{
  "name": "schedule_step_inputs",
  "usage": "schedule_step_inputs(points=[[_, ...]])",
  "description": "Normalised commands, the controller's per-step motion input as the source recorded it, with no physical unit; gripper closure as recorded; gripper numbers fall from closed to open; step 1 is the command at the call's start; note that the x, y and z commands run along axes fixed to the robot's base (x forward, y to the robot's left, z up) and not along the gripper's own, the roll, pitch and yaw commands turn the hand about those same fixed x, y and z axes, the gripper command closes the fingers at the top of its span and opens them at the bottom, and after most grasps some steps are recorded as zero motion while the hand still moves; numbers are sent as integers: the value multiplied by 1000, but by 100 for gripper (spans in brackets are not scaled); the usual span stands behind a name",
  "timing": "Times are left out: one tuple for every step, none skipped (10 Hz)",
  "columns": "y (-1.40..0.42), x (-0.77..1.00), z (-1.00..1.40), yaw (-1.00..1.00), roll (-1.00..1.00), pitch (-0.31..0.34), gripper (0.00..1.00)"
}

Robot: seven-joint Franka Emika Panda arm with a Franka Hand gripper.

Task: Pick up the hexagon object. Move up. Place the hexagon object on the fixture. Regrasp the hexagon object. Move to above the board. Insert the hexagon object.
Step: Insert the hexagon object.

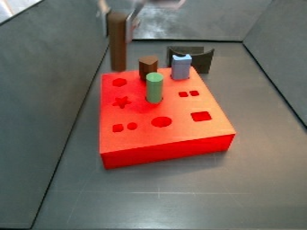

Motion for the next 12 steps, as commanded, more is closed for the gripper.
schedule_step_inputs(points=[[369,-434,-626,-317,-207,-196,100],[357,-280,-337,-249,-281,-310,100],[163,-123,-137,-114,-66,-120,100],[0,-183,-129,-54,-39,-99,100],[63,-154,-103,-123,-241,-500,100],[60,-31,46,-157,-273,-500,100],[66,-29,60,-157,-266,-500,100],[0,14,0,0,0,29,100],[0,0,-294,0,16,-56,100],[197,277,-334,174,0,-151,100],[200,414,-360,211,0,-140,100],[63,0,-3,0,-19,0,100]])
